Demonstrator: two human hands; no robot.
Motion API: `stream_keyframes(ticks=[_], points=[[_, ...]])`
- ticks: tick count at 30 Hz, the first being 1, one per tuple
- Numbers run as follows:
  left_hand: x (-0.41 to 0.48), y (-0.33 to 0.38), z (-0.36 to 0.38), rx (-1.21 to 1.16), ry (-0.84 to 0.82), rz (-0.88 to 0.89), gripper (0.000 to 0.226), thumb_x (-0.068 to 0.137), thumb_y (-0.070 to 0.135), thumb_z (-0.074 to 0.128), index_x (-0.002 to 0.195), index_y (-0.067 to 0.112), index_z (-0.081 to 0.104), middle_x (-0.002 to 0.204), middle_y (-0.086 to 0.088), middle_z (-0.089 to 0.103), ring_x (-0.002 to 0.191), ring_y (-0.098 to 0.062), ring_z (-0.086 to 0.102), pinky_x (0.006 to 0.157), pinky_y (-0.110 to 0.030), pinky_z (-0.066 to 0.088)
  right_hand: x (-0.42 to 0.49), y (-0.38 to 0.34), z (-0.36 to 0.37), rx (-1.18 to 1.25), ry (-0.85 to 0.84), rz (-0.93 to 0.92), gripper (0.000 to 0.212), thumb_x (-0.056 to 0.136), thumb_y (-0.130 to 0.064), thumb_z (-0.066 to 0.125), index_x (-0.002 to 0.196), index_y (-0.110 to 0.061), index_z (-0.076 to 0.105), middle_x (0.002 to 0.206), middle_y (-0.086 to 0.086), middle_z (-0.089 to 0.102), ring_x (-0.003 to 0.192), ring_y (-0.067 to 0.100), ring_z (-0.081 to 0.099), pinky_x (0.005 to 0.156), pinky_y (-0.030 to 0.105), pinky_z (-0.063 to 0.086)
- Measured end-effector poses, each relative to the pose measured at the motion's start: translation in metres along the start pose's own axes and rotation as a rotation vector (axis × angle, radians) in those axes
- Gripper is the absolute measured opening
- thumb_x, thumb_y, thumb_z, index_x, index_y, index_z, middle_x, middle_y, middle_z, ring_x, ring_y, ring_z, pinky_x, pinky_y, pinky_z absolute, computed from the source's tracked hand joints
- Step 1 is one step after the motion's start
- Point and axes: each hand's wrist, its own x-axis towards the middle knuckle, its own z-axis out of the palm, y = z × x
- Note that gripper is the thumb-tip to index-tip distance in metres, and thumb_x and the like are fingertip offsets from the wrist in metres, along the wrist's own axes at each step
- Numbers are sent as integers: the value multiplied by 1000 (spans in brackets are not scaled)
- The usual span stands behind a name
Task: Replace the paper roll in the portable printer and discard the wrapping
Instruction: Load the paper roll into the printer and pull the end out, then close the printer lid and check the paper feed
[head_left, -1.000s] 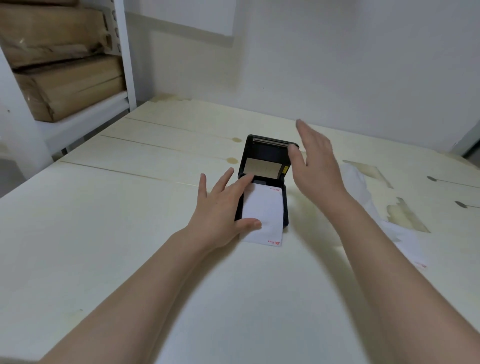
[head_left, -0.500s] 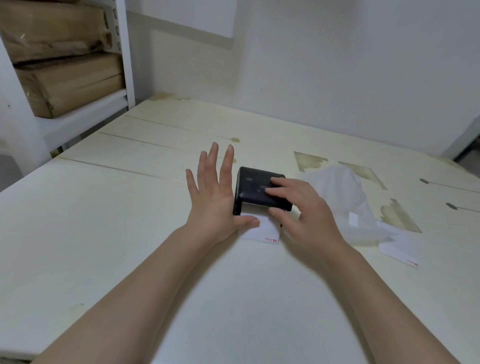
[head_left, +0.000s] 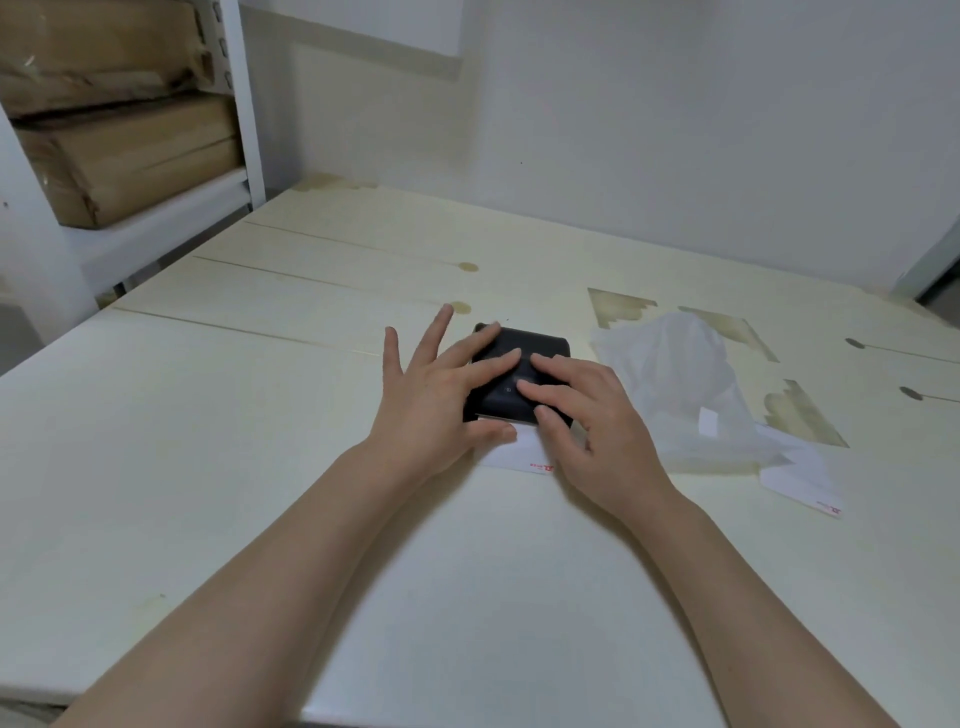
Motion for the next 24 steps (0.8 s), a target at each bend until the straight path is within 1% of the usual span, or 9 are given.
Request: stream_keyframes(ticks=[5,8,11,14,16,18,19,21,24], points=[[0,4,-3,18,-33,-19,74,80,62,65,146,51,33,161,25,21,154,-12,-1,119,-57,-11,0,-2,4,42,27,46,30,92,-27,51,112,-21,73,130,-5,61,123,11,45,105,9,28],[0,8,-5,-46,-7,-62,53,92,58,51,143,50,40,160,25,25,154,-12,3,120,-55,-8,9,-9,0,83,80,112,24,92,-20,55,106,-21,74,120,-7,67,115,10,49,100,14,36],[1,12,0,-171,41,-127,41,97,46,50,138,46,50,159,21,30,154,-14,7,121,-55,-4,27,-13,-1,83,91,290,31,97,-21,49,126,-19,60,134,-5,58,126,16,44,105,27,37],[0,16,8,-187,89,-276,59,93,51,55,147,30,42,165,7,20,154,-19,6,121,-54,1,47,-14,1,83,-91,513,50,99,-39,42,144,-20,38,148,3,44,135,23,38,105,31,33],[2,12,10,-100,28,-400,70,88,62,52,145,21,45,163,-7,22,153,-28,8,122,-51,7,53,-15,4,108,-186,565,49,98,-42,43,142,-22,38,139,8,48,116,22,50,90,28,37],[3,6,9,-86,-48,-421,61,86,68,47,130,28,61,147,-15,44,147,-38,18,118,-52,17,56,-15,3,185,-171,586,44,96,-39,49,136,-22,42,133,8,46,100,16,50,84,26,37],[2,4,8,-139,-76,-419,58,85,70,47,125,32,64,140,-14,50,146,-38,20,117,-52,18,57,-14,1,222,-136,591,41,95,-37,52,131,-22,45,131,7,46,99,15,50,85,25,38],[-1,0,5,-281,-98,-399,57,82,71,48,129,41,61,143,-8,52,149,-33,14,119,-50,14,57,-11,-4,297,-38,604,33,92,-36,58,120,-20,51,125,6,49,101,15,54,87,25,40],[-5,-3,-3,-445,-131,-315,48,91,50,59,138,44,51,142,10,50,153,-22,8,121,-44,13,57,-6,-9,404,6,662,35,85,-47,63,108,-22,53,108,-1,59,90,10,58,80,28,47]])
